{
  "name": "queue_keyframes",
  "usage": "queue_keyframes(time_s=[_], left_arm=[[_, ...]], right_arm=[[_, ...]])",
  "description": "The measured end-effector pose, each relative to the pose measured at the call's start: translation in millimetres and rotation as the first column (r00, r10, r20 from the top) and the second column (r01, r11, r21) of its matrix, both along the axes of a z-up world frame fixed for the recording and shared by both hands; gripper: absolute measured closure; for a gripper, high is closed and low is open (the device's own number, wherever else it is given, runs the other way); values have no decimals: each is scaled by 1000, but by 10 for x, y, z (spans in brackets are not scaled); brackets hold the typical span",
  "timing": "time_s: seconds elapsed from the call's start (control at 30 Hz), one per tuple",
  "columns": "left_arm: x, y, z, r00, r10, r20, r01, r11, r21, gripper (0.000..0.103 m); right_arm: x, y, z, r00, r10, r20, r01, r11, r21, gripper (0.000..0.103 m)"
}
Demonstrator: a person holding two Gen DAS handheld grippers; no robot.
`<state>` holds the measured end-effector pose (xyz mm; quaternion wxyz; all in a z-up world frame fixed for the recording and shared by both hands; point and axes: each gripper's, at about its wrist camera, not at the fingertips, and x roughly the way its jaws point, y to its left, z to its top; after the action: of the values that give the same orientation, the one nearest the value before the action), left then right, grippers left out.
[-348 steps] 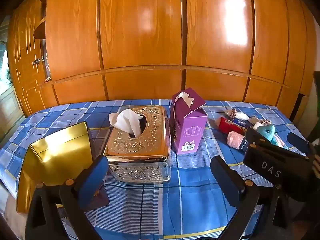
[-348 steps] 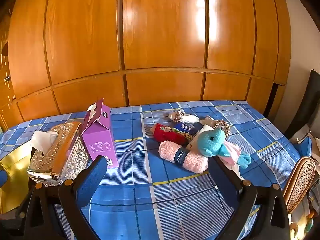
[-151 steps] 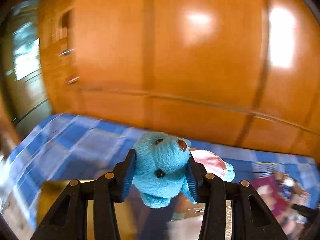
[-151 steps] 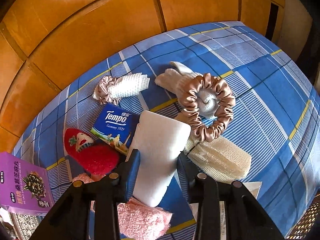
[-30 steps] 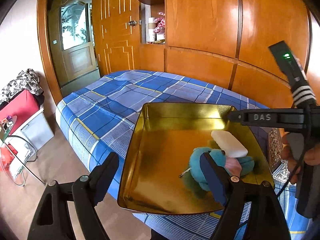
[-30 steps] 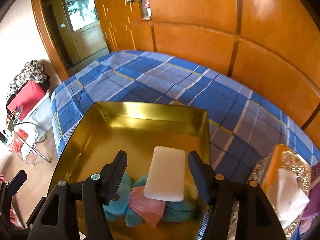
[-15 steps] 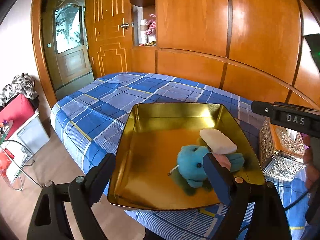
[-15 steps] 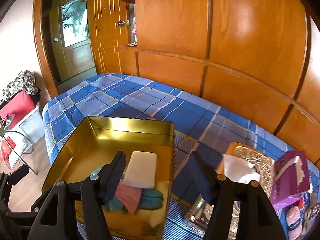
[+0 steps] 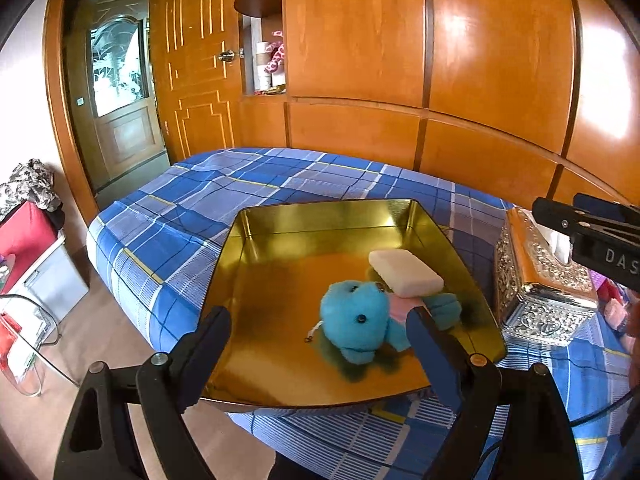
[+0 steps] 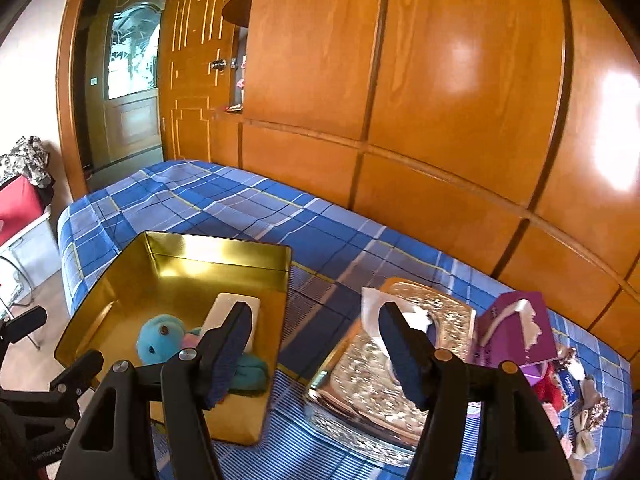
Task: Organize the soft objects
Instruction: 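Carry the white sponge with the right tool and drop it into the gold tray, then grasp the pink towel roll with left tool while right tool grasps the wrapped packet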
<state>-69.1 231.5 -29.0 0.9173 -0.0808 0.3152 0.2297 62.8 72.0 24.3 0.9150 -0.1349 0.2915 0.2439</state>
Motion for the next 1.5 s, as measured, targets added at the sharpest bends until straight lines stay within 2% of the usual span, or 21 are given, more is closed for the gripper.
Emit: queue_keyframes(time_s=[0.37, 0.67, 0.87, 1.0, 1.07, 1.2, 1.3, 1.5], left_arm=[[45, -270, 121, 997, -73, 21, 72, 997, 23, 14], [160, -643, 295, 982, -184, 36, 182, 981, 64, 14], [302, -1016, 394, 954, -299, 37, 294, 950, 102, 14], [440, -1357, 430, 920, -393, 11, 388, 912, 135, 14], [498, -1495, 443, 904, -428, -1, 424, 894, 149, 14], [609, -1837, 483, 859, -512, -18, 506, 842, 187, 14], [694, -2060, 491, 826, -562, -34, 557, 806, 200, 13], [835, -2455, 492, 767, -638, -64, 635, 741, 216, 13]], right_arm=[[-115, -403, 12, 995, -71, 68, 72, 997, -15, 36], [-74, -847, -17, 984, -154, 90, 156, 987, -24, 36], [62, -1283, -141, 969, -240, 62, 243, 969, -44, 36], [200, -1737, -234, 944, -327, 35, 329, 942, -65, 36], [267, -1982, -259, 926, -377, 34, 379, 922, -77, 36], [406, -2625, -283, 863, -504, 16, 504, 860, -84, 36], [493, -3107, -298, 793, -609, 5, 608, 791, -69, 36], [610, -3981, -410, 607, -793, -45, 794, 608, 11, 36]])
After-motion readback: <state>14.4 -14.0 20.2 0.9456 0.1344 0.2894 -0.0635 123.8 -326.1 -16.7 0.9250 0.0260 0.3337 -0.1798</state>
